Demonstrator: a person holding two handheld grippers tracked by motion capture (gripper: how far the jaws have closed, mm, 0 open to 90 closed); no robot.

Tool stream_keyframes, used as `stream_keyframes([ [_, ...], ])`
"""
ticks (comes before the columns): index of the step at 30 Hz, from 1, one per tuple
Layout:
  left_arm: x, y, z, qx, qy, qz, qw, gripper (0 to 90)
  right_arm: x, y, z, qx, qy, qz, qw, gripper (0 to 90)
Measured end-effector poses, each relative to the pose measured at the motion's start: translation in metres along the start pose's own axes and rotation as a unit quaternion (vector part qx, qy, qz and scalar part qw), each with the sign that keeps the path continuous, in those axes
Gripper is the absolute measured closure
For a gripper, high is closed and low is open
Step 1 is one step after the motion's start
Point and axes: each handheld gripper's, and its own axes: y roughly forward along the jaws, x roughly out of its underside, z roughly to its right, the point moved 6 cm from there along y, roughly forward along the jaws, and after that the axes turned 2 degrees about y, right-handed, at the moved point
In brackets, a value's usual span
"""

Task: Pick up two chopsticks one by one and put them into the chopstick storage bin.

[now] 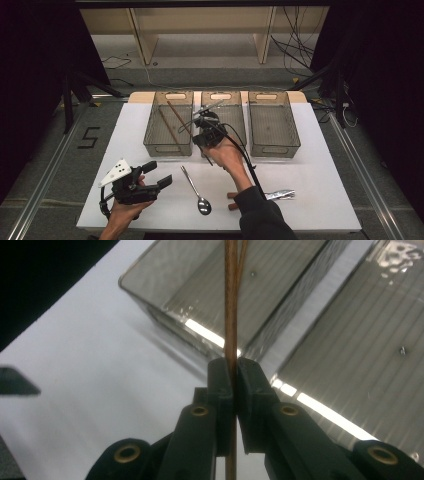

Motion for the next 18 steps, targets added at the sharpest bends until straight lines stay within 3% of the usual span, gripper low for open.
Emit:
stream_keyframes([
  [18, 0.0, 0.0, 0.0, 0.003, -0.001, 0.002, 1.0, 15.4, -0.049, 0.04, 0.014, -0.003, 0.036, 0.004, 0.9994, 85.9],
])
